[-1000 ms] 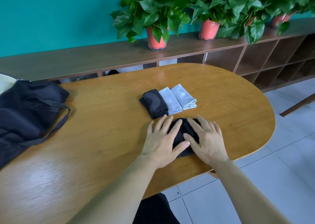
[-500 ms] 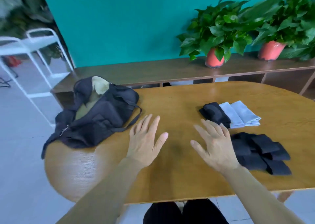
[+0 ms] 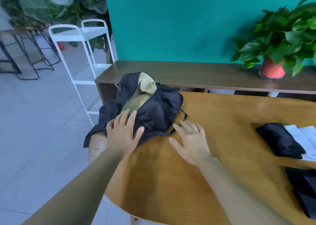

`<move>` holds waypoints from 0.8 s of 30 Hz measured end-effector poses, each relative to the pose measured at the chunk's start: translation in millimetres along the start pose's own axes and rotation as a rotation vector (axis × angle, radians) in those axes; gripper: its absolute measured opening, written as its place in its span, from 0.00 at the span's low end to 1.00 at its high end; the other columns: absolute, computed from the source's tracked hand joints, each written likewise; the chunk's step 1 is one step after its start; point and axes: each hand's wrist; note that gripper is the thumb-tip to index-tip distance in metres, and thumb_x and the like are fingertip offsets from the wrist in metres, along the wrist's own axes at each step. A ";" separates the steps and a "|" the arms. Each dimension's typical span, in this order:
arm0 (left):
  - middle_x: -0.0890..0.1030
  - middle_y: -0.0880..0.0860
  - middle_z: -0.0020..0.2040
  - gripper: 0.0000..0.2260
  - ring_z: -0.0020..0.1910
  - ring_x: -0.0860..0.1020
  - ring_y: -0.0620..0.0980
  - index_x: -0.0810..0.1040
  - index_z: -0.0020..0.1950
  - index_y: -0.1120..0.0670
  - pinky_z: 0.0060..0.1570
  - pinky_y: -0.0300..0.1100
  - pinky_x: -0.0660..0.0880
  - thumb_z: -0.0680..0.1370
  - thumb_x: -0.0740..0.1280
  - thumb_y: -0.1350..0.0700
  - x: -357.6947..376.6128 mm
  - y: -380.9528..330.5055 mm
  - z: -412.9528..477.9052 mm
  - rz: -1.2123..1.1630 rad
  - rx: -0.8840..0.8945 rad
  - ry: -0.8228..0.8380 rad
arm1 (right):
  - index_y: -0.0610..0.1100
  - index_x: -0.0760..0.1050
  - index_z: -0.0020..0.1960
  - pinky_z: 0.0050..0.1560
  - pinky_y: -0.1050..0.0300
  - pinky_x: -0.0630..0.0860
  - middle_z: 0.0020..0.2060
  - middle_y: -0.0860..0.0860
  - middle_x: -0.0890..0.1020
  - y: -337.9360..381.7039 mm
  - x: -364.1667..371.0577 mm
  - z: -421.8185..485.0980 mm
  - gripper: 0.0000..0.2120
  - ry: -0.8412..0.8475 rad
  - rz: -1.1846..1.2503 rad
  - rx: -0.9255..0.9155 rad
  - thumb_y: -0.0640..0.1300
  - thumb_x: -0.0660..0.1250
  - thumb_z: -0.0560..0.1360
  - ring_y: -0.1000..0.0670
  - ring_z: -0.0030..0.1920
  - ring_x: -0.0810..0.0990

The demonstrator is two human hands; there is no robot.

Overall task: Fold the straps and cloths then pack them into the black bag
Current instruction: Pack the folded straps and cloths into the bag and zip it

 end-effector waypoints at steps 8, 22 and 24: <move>0.72 0.47 0.68 0.19 0.71 0.62 0.49 0.62 0.74 0.50 0.71 0.52 0.50 0.82 0.53 0.55 18.4 30.0 25.5 0.040 -0.012 0.078 | 0.52 0.58 0.75 0.74 0.43 0.41 0.77 0.49 0.50 25.6 31.7 58.9 0.26 0.214 0.224 0.096 0.59 0.51 0.79 0.51 0.76 0.41; 0.80 0.44 0.48 0.17 0.56 0.72 0.47 0.79 0.57 0.43 0.67 0.46 0.49 0.77 0.59 0.61 32.4 -78.6 -4.7 -0.062 0.227 0.087 | 0.46 0.73 0.64 0.71 0.49 0.44 0.65 0.55 0.69 -55.8 9.1 11.5 0.18 0.186 0.270 0.260 0.50 0.51 0.80 0.56 0.71 0.54; 0.80 0.44 0.51 0.17 0.58 0.70 0.46 0.77 0.59 0.43 0.68 0.47 0.49 0.78 0.58 0.60 32.6 -110.7 -19.1 -0.120 0.253 0.122 | 0.49 0.74 0.47 0.70 0.47 0.46 0.58 0.56 0.72 -77.7 1.3 -6.4 0.13 0.190 0.252 0.290 0.50 0.52 0.79 0.55 0.69 0.57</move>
Point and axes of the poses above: each hand's wrist, its own z-axis towards the middle knuckle, its own x-axis out of the palm, y = z × x
